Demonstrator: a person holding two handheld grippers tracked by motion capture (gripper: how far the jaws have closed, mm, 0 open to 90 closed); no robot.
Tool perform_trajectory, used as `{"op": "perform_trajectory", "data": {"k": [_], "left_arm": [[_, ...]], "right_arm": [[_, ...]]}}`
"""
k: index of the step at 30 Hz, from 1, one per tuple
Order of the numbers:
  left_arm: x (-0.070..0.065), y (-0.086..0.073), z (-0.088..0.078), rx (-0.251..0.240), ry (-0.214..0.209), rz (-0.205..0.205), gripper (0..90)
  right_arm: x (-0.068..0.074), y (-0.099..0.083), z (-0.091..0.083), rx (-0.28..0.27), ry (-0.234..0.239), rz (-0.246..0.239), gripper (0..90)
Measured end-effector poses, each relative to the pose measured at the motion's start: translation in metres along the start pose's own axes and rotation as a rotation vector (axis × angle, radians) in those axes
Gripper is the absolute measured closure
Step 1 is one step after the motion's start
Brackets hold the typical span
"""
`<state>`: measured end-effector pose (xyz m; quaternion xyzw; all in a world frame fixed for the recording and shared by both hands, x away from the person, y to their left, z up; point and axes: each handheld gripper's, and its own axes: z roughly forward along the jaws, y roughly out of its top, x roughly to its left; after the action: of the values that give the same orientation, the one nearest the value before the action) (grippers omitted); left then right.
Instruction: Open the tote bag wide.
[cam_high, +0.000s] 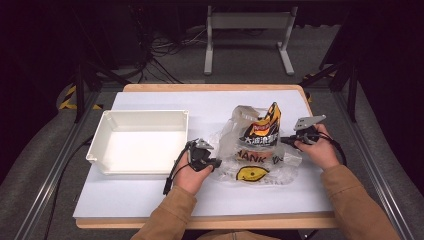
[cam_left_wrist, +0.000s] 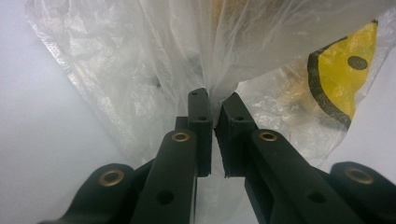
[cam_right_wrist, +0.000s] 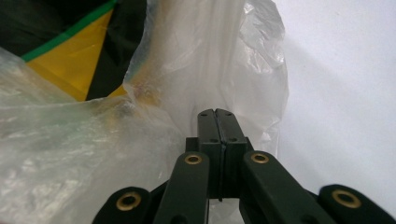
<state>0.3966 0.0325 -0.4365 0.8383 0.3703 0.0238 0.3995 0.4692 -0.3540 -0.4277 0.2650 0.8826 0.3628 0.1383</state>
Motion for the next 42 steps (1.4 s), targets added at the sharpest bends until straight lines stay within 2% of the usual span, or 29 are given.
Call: {"op": "perform_trajectory", "data": {"k": [4, 5, 6, 7, 9, 10, 12, 13, 15, 19, 22, 25, 27, 35, 36, 39, 42], "left_arm": [[-0.002, 0.001, -0.004, -0.017, 0.004, 0.005, 77.8], [-0.003, 0.002, -0.006, -0.038, 0.006, 0.009, 73.9], [-0.004, 0.003, -0.007, -0.055, 0.015, 0.015, 63.0], [-0.004, 0.004, -0.009, -0.068, 0.018, 0.02, 56.8], [-0.006, 0.005, -0.013, -0.105, 0.02, 0.024, 48.2], [-0.007, 0.006, -0.015, -0.116, 0.023, 0.034, 40.8], [-0.01, 0.009, -0.02, -0.138, 0.027, 0.061, 33.4], [-0.01, 0.009, -0.02, -0.138, 0.027, 0.061, 30.1], [-0.015, 0.013, -0.028, -0.173, 0.02, 0.089, 24.9], [-0.022, 0.018, -0.037, -0.193, 0.024, 0.114, 21.5], [-0.025, 0.022, -0.043, -0.213, 0.019, 0.121, 19.9], [-0.027, 0.028, -0.049, -0.231, 0.032, 0.139, 19.0], [-0.028, 0.031, -0.052, -0.244, 0.021, 0.133, 18.8], [-0.036, 0.053, -0.062, -0.291, 0.013, 0.165, 18.9], [-0.037, 0.058, -0.063, -0.297, 0.024, 0.181, 18.9], [-0.04, 0.066, -0.065, -0.32, 0.033, 0.188, 21.5], [-0.04, 0.071, -0.064, -0.332, 0.035, 0.203, 36.1]], "right_arm": [[0.001, -0.003, -0.006, -0.031, -0.002, 0.025, 90.0], [0.001, -0.003, -0.008, -0.043, -0.007, 0.031, 90.0], [0.002, -0.003, -0.012, -0.073, -0.014, 0.047, 87.4], [0.002, -0.003, -0.016, -0.099, -0.018, 0.062, 84.9], [0.002, -0.003, -0.022, -0.14, -0.033, 0.078, 78.6], [0.002, -0.003, -0.025, -0.158, -0.041, 0.083, 73.6], [0.001, -0.004, -0.032, -0.186, -0.052, 0.102, 68.1], [0.001, -0.004, -0.036, -0.201, -0.06, 0.107, 65.8], [0.0, -0.003, -0.044, -0.227, -0.086, 0.118, 60.9], [0.003, 0.001, -0.06, -0.285, -0.106, 0.128, 54.7], [0.007, 0.004, -0.069, -0.312, -0.117, 0.122, 51.4], [0.012, 0.007, -0.076, -0.337, -0.117, 0.116, 49.3], [0.013, 0.008, -0.078, -0.341, -0.117, 0.113, 48.8], [0.022, 0.013, -0.09, -0.364, -0.121, 0.088, 47.9], [0.023, 0.013, -0.091, -0.367, -0.119, 0.087, 47.9], [0.023, 0.014, -0.092, -0.371, -0.117, 0.083, 47.9], [0.024, 0.014, -0.092, -0.372, -0.117, 0.083, 48.0]]}}
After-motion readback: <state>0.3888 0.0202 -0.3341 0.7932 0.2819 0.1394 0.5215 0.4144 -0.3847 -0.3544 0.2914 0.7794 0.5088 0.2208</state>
